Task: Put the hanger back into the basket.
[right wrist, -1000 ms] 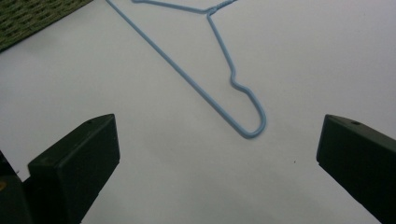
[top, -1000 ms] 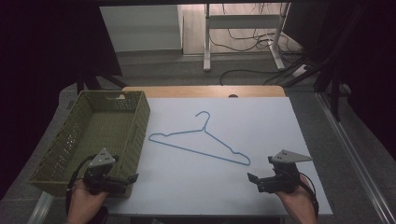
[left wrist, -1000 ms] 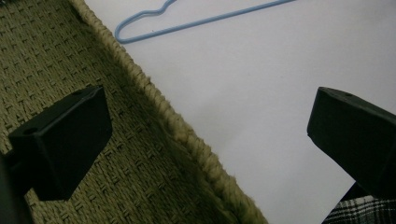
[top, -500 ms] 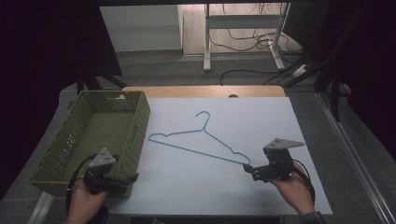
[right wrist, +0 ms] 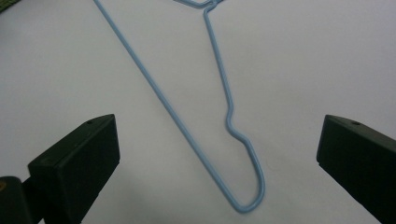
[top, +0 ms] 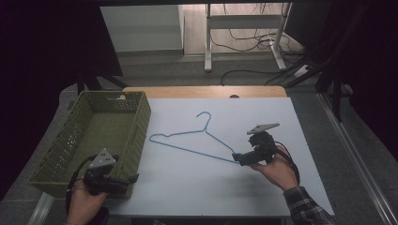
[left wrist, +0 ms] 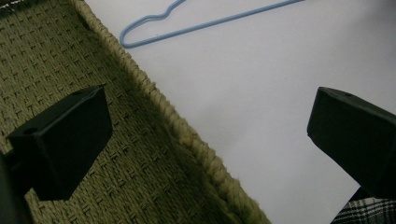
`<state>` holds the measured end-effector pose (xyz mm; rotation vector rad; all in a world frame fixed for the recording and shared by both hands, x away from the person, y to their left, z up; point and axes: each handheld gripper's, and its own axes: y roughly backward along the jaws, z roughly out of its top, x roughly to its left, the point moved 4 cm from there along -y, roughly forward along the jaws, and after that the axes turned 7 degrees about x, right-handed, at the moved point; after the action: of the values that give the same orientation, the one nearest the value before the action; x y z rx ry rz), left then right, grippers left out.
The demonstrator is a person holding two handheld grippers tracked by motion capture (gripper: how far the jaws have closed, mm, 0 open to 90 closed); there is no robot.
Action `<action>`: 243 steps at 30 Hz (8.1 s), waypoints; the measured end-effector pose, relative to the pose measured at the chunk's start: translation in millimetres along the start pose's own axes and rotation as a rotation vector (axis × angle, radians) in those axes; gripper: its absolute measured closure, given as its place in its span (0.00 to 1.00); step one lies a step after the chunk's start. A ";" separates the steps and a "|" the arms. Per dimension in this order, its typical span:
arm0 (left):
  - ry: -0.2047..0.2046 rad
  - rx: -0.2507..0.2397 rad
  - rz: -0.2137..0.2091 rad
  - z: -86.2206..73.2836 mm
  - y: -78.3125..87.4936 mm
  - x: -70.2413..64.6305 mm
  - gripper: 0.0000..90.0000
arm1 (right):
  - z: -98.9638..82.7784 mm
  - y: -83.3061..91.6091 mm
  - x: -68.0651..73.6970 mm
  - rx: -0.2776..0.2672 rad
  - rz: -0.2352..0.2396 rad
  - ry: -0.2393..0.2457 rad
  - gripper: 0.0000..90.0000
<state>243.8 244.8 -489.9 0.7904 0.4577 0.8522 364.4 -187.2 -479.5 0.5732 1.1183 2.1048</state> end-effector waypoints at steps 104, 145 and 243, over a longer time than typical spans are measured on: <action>-0.095 -0.035 -0.133 110.4 -20.9 -58.5 0.00 | 71.9 -70.0 8.6 0.105 0.001 0.245 0.96; 0.050 0.059 -0.182 218.5 -207.4 -15.6 0.40 | 73.5 -67.9 13.3 0.079 -0.013 0.273 0.96; -0.350 0.107 -0.467 157.2 -48.0 -53.8 0.54 | 48.6 29.3 66.4 -0.029 0.223 0.453 0.97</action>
<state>336.6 114.4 -424.4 0.8660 0.3560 0.2485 340.5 -123.6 -424.5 0.2142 1.3119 2.5207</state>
